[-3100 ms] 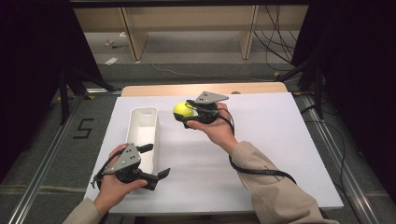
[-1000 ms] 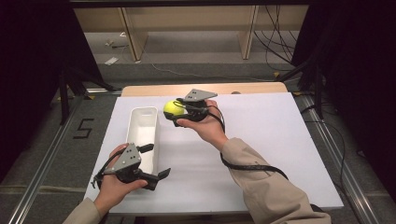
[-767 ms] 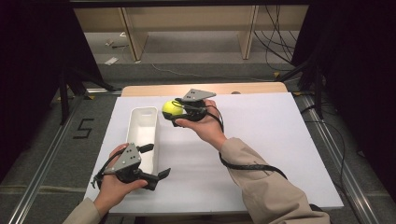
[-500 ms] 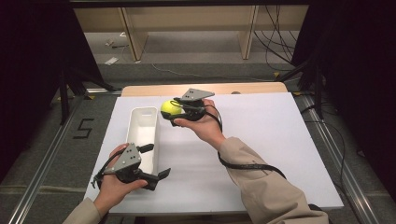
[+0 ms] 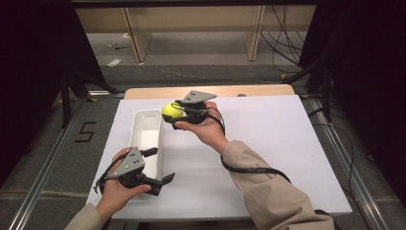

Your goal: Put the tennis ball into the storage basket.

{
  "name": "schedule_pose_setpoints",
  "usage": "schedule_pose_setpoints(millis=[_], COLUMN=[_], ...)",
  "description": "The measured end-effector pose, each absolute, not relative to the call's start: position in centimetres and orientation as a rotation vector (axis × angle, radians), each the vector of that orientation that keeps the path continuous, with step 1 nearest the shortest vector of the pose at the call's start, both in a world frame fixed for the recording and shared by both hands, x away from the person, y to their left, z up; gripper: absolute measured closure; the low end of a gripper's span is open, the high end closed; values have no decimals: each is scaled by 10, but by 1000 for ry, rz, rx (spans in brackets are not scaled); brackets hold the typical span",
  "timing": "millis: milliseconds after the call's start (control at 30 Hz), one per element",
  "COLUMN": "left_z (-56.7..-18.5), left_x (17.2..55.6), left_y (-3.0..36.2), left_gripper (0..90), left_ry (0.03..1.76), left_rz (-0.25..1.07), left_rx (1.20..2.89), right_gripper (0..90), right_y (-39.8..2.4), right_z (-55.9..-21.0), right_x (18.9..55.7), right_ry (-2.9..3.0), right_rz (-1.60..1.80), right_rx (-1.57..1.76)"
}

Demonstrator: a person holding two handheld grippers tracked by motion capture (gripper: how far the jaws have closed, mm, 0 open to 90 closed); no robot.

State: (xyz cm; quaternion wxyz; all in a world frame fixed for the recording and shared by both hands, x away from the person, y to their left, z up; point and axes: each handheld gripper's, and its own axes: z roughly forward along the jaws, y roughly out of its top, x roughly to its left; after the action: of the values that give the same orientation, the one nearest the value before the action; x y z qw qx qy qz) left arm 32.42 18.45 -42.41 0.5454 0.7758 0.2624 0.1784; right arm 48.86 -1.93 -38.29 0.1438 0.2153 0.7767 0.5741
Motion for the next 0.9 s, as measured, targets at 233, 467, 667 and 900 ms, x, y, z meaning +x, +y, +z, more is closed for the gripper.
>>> schedule_pose_setpoints(millis=[233,467,667,900], left_z=[-424,-424,-424,-424], left_x=[324,324,324,324], left_y=[185,185,184,185], left_gripper=[0,1,1,2], left_ry=[621,621,621,622], left_rz=[423,424,424,424], left_rx=[1839,1840,1839,1839], right_gripper=[275,275,275,275], right_y=[-16,-12,-9,-5], right_z=[-383,-384,-384,-383], right_x=[488,488,489,488], right_ry=[2245,2253,2259,2261], right_rz=[1656,1651,1649,1654], right_rx=[619,605,603,598])
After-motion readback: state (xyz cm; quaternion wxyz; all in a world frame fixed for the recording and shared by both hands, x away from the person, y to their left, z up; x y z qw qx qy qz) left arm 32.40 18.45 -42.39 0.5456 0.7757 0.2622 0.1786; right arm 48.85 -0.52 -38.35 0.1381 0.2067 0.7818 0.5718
